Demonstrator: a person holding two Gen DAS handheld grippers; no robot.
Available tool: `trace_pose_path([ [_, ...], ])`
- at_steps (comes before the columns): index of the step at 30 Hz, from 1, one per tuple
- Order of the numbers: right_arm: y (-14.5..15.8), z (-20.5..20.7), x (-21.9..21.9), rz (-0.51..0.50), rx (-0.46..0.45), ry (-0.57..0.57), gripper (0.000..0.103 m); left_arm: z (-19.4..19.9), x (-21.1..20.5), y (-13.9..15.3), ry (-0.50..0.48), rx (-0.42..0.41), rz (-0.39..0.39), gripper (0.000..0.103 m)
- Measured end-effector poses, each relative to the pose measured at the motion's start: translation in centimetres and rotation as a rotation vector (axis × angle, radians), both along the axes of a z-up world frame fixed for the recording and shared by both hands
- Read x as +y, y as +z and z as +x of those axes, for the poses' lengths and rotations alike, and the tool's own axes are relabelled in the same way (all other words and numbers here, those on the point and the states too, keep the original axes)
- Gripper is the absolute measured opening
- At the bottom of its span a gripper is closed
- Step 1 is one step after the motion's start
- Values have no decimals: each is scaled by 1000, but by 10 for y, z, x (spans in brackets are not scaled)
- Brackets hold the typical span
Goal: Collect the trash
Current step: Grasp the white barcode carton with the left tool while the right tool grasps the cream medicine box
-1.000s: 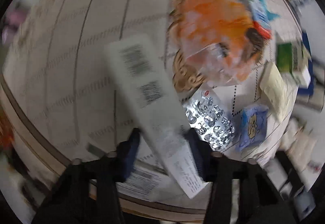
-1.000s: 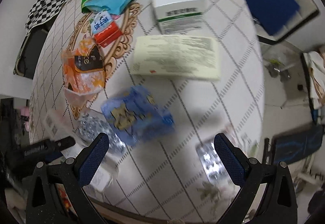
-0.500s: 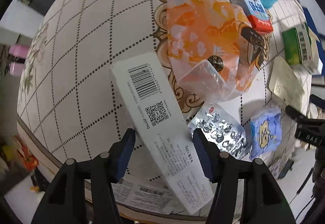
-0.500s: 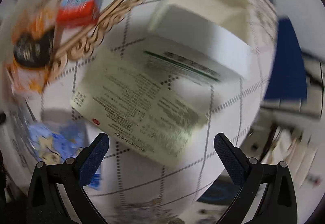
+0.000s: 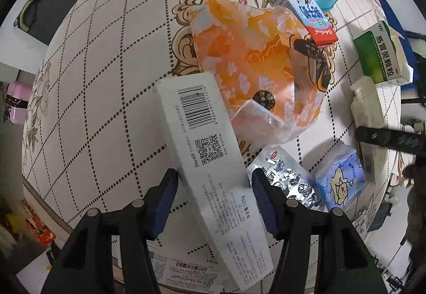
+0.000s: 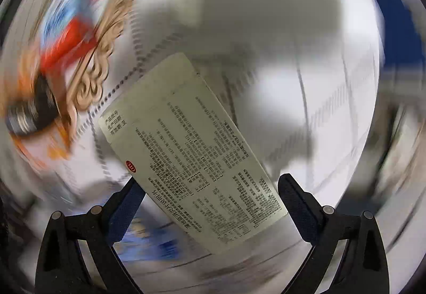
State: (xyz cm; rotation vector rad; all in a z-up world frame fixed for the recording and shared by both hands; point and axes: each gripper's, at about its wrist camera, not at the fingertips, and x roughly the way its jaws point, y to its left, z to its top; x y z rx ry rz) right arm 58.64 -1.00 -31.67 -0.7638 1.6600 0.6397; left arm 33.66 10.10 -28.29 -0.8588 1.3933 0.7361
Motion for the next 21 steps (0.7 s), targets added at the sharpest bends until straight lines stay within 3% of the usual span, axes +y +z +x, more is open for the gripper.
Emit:
trace_pose_path([
  [2,2,6,-14,41,102,-185,101,-1,-1,-2,4,3,-29,55],
  [3,3,6,-14,50,107,-194,101,-4,0,-9,8,4,-46,55],
  [6,9,-3,-6,85,56,-131,101,-2,-10,-16,17,28,-86,55],
  [12,5,-31,24,67,-80,119,101,-1,-27,-19,-10,45,-43,52],
  [14,1,-33,25,70,-71,111,99,-5,-42,-10,-28,46,-18,51],
  [17,9,-37,19,89,-117,91,85,3,-47,15,-48,37,21,50],
  [21,18,-41,8,120,-111,23,84,11,-30,47,-73,25,67,49],
])
